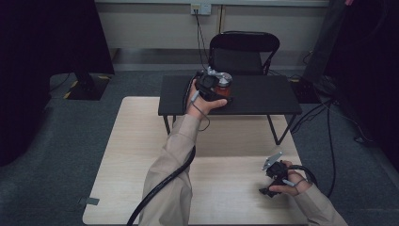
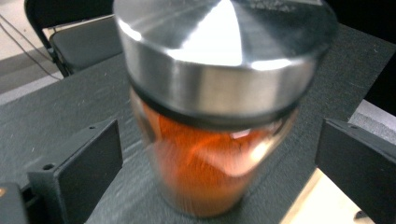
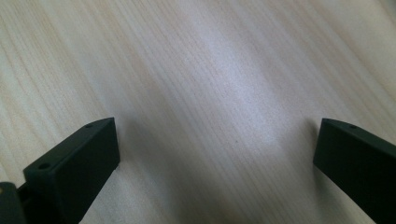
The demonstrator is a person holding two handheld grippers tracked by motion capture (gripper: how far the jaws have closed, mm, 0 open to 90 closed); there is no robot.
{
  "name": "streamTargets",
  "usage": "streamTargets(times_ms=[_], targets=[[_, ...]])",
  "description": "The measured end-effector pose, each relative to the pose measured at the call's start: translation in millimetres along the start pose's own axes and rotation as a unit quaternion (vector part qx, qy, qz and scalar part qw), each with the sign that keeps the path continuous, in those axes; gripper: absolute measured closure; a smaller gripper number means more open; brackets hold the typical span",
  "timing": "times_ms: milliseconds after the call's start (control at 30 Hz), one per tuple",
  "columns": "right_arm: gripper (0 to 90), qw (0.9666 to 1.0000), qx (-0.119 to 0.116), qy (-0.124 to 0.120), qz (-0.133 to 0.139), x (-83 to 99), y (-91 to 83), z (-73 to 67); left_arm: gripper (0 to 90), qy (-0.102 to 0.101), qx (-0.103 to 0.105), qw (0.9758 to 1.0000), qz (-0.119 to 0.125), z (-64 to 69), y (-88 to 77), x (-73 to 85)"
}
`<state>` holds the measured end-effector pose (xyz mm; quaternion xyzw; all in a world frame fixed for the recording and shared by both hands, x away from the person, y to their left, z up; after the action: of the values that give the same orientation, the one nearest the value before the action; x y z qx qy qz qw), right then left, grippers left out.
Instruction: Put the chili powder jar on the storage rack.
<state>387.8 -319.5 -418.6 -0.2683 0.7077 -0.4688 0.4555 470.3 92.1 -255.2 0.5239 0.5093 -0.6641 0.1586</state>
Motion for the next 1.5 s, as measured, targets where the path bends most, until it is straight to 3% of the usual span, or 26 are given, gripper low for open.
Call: streamTargets(times_ms=[167,233,500,933,1067,1200,1500], targets=[[0.0,1.0,0.0,0.0,0.0,-0.1,0.0,0.0,0.1,-0.006,0.01,0.9998,0.016,-4.2,-8.7,9.9],[0.0,1.0,0.0,0.0,0.0,-0.1,0.0,-0.1,0.1,-0.002,0.004,0.9999,0.016,-3.0,-12.5,12.1],[0.0,1.0,0.001,0.002,0.0,0.0,0.1,-0.5,0.0,0.015,0.015,0.9993,0.031,-8.4,-34.7,27.9],[0.0,1.0,0.002,0.005,0.0,-0.7,0.5,-2.1,0.0,0.03,0.019,0.9991,0.021,-13.7,-63.3,57.4],[0.0,1.0,0.002,0.005,-0.001,-1.0,0.5,-2.1,0.0,0.022,0.024,0.9991,0.028,-16.4,-68.9,68.7],[0.0,1.0,0.002,0.005,0.0,-0.9,0.5,-2.1,0.0,0.031,0.024,0.999,0.022,-14.1,-74.4,75.8],[0.0,1.0,0.002,0.005,0.001,-0.3,0.6,-2.0,0.0,0.029,0.039,0.9983,0.032,-9.2,-86.1,105.0]])
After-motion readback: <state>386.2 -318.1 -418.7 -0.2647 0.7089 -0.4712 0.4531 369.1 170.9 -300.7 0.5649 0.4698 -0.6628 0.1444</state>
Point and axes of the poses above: each handheld gripper's, and its own axes: y roughly forward along the jaws, x roughly out of its underside, z roughly to its right, the point moved 2 cm from there along y, roughly forward along the jaws, and after that the axes turned 11 degrees about -x, right-handed, at the moved point
